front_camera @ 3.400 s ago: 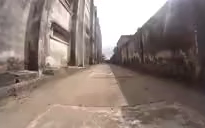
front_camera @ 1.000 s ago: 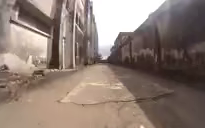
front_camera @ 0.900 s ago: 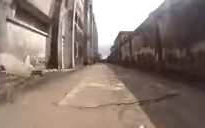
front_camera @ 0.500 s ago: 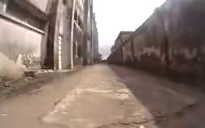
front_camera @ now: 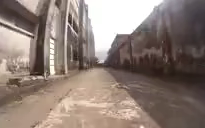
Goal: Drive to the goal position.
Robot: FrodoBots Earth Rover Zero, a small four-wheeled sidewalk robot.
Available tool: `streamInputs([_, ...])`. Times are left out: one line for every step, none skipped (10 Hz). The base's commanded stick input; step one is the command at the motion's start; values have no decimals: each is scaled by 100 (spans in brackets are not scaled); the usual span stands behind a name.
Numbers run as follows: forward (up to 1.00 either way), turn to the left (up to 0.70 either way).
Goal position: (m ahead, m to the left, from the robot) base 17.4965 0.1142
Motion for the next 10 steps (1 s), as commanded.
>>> streamInputs([100, 0])
streamInputs([100, 0])
streamInputs([100, 0])
streamInputs([100, 0])
streamInputs([100, 0])
streamInputs([100, 0])
streamInputs([100, 0])
streamInputs([100, 0])
streamInputs([100, 0])
streamInputs([100, 0])
